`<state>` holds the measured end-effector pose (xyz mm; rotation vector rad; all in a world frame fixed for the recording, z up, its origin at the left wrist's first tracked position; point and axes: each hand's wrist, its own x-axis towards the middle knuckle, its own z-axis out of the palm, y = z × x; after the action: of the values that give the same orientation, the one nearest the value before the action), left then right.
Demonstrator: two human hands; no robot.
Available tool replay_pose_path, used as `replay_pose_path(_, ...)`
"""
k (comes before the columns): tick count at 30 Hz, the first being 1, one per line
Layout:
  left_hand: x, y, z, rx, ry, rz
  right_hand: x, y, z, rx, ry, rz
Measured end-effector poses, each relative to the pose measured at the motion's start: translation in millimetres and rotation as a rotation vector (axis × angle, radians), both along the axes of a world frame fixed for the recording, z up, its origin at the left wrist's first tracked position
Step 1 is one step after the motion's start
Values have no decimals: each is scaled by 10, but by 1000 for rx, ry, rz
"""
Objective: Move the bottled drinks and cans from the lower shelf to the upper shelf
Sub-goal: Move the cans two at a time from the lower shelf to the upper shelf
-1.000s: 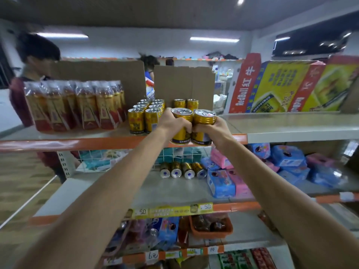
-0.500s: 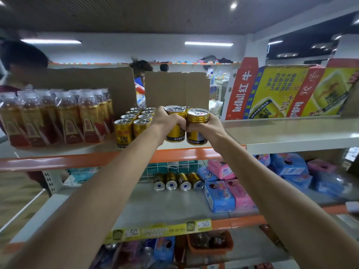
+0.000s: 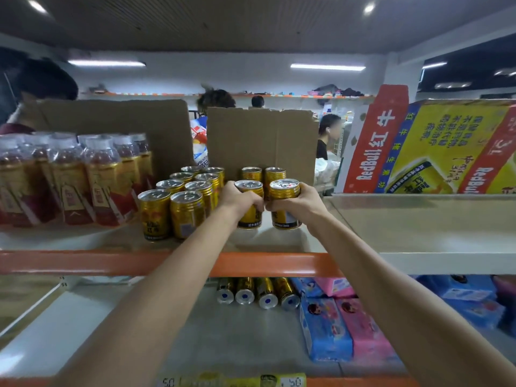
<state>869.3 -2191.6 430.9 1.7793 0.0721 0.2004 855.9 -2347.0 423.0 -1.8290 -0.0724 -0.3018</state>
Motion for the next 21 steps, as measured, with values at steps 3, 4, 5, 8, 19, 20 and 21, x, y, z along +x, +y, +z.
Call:
replay_pose_path(3,180,-27,-97,-31,-10,15,158,-6,-61,5,18,-19)
replay_pose_path(4,237,-30,-116,-43,-14,10,210,-5,-72,14,26,-20)
replay_pose_path(5,290,-32,-125,-56,-16,5,258,-2,-80,25,32,-17)
replay_pose_path(8,439,-27,-140,-95,-25,-13,386,21,-96,19,54,-18)
replay_pose_path(19,862,-83,-273,-42,-107,-1,839,81,-135,26,35,-59)
replay_pose_path(20,869,-89,-297,-28,-134,2,871,80,-163,15,35,-43)
replay_pose_path(21,879,-93,-309,-16,-157,3,916,63,-197,12,36,-22)
